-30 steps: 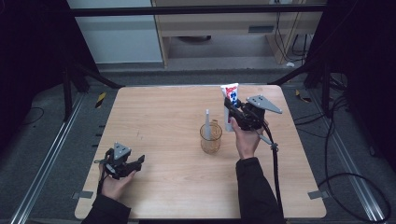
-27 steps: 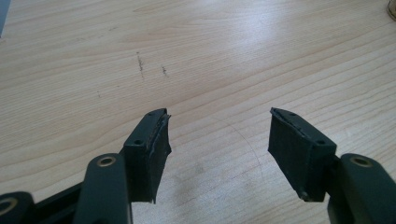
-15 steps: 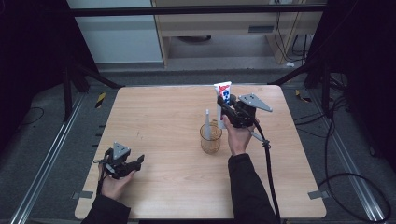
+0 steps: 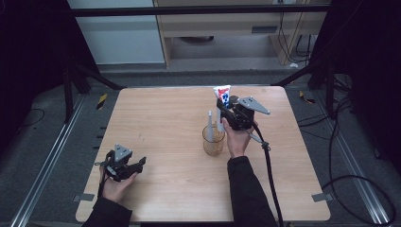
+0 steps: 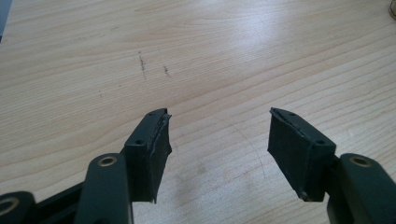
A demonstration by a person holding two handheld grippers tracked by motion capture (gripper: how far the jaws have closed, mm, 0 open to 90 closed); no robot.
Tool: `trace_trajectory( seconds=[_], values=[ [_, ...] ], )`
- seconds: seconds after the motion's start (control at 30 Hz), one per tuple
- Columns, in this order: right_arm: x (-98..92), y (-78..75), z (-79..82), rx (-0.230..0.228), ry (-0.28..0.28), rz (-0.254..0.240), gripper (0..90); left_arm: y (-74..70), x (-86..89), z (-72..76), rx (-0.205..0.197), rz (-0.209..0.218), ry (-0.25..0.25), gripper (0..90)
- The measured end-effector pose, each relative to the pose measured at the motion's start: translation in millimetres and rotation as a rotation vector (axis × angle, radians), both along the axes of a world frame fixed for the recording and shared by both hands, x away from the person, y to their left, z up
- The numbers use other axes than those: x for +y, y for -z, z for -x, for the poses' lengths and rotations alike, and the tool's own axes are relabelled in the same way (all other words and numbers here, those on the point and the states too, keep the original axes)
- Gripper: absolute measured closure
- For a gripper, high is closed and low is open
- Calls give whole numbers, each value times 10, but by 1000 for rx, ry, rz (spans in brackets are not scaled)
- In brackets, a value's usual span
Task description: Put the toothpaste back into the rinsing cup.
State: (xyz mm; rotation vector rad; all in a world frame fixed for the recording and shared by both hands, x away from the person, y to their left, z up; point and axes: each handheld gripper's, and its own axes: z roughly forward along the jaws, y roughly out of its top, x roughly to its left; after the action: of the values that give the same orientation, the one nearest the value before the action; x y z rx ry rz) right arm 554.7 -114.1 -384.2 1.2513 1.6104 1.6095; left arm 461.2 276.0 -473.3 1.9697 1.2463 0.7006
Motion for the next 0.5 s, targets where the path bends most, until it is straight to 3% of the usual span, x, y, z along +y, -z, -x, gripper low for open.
trace_trajectory(
  seconds=[0.5],
  values=[
    [86,168,-7,28,-23,9,686,-1,2,1,0,0,-1,383]
  ],
)
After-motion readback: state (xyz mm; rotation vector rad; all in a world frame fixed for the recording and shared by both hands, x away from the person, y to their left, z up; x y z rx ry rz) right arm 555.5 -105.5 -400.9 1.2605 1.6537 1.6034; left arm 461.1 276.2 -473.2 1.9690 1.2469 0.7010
